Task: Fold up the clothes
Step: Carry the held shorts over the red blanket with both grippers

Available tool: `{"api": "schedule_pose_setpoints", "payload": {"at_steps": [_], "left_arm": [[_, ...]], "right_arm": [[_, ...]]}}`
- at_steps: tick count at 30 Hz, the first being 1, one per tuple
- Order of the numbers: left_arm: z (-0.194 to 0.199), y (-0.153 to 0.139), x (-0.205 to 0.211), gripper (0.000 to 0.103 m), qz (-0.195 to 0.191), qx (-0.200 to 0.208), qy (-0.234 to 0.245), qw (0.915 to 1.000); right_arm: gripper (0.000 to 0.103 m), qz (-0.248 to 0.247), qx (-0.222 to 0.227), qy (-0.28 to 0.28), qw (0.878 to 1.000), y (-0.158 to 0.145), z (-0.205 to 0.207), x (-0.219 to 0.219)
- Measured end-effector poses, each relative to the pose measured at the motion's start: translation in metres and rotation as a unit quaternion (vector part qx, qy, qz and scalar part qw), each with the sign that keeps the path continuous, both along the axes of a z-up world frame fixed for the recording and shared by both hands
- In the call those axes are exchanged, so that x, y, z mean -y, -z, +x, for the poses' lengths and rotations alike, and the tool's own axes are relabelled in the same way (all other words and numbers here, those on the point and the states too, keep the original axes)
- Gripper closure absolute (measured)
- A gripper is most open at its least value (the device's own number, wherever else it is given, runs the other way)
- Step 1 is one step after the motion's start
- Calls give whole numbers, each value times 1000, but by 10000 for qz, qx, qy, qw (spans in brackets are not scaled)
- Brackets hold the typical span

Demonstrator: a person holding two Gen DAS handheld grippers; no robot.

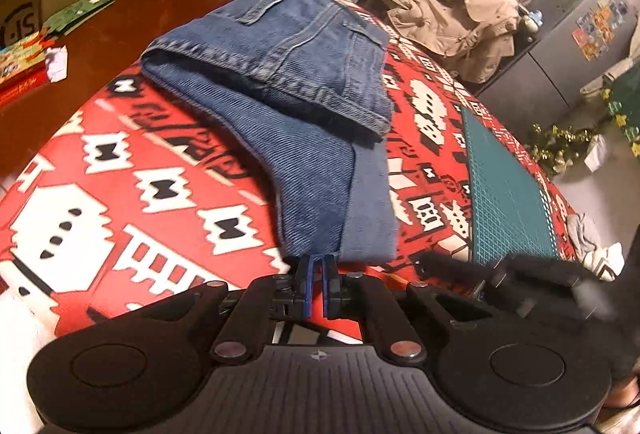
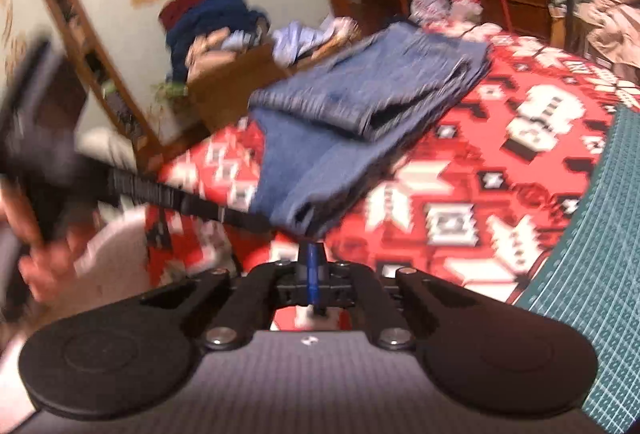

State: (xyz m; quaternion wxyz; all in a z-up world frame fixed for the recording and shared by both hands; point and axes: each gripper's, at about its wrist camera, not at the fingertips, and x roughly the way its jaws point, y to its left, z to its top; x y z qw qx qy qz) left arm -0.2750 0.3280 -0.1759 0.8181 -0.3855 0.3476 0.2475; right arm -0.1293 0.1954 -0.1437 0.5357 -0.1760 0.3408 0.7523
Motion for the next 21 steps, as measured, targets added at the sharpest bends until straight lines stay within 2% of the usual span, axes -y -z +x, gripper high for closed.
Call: {"api": "schedule_pose_setpoints", "payload": {"at_steps": [4, 9, 14, 16, 21], "left_arm": [[-8, -14, 2, 99, 36, 281, -99, 9995], [-13, -29, -2, 99, 139, 613, -201, 9978], [12, -17, -15, 100, 315, 325, 77, 9989], [19, -10, -12, 103, 429, 80, 172, 9989], [11, -4, 2, 103, 340, -3, 171, 9993]], "right_arm": [[102, 236, -31, -74, 9997, -11, -7, -24], [102, -184, 5, -134, 9997, 15, -18, -36], [103, -242, -152, -34, 9996, 25, -14, -27], [103, -255, -101, -27, 9996, 25, -14, -25], [103, -318, -35, -44, 9995, 22, -14, -16]]}}
